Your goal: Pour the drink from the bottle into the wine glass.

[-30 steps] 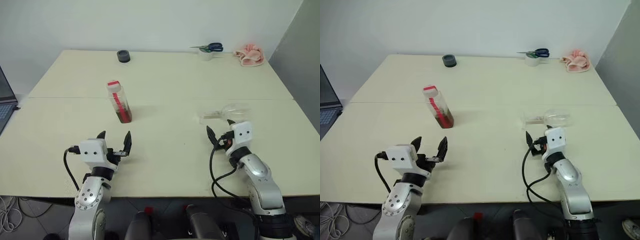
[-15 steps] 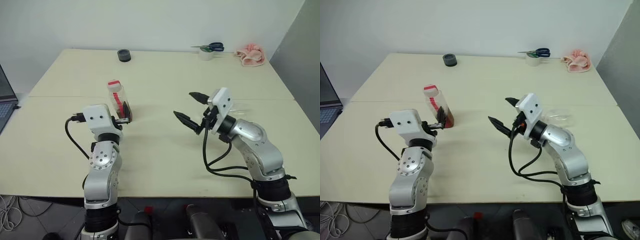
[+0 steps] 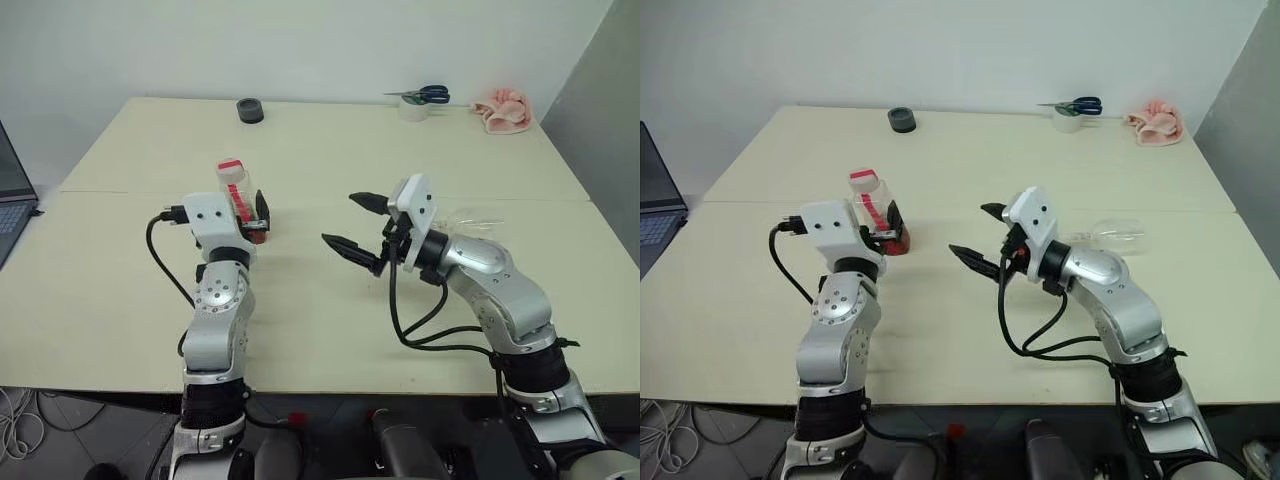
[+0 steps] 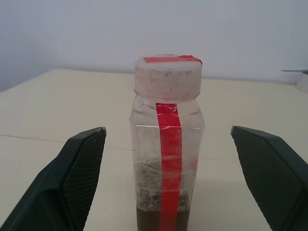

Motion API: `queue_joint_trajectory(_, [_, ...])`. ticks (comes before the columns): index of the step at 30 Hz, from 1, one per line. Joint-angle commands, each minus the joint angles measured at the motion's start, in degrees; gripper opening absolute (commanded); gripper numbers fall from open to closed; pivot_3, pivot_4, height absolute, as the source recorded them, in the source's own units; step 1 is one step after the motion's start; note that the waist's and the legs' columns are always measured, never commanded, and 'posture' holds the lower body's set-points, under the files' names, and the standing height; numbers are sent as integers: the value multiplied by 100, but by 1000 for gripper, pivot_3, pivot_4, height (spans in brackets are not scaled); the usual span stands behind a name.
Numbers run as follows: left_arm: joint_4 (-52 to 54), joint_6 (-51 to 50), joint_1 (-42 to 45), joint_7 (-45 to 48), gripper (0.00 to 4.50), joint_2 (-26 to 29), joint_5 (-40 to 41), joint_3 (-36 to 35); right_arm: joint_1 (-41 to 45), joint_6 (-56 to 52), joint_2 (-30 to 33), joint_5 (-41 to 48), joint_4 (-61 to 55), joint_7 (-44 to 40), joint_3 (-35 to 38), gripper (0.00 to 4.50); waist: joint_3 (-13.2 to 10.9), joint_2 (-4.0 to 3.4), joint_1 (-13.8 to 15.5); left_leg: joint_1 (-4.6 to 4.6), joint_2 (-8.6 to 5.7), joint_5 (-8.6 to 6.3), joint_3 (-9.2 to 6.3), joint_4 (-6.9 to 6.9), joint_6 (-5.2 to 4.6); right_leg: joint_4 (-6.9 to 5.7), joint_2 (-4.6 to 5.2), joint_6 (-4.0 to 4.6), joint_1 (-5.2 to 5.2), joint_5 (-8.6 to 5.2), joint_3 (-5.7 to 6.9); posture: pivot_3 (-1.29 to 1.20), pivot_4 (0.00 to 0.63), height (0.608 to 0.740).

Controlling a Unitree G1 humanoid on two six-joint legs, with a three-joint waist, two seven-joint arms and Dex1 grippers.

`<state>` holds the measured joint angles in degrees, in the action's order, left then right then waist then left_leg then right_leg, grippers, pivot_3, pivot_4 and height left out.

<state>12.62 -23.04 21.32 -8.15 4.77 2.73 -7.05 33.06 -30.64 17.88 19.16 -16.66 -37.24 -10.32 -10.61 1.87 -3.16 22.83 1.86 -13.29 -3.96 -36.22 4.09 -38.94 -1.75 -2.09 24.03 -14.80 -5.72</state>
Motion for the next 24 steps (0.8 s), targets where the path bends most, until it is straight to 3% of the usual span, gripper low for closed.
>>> queue_joint_trajectory(1, [-53,45,233,10,4468,34,-85,21,130,27,-16,55,-203,-10,30,4500,0,0,6,1,0,0,-2,0,0,0,0,0,0,0,2,0,150,740])
queue_joint_trajectory(24, [-1358,647,1100,-67,4468,243,-220,-96,-8,1,-6,22,-267,-11,-106,4500,0,0,10,5,-4,0,-12,0,1,1,4,0,0,0,12,0,150,740])
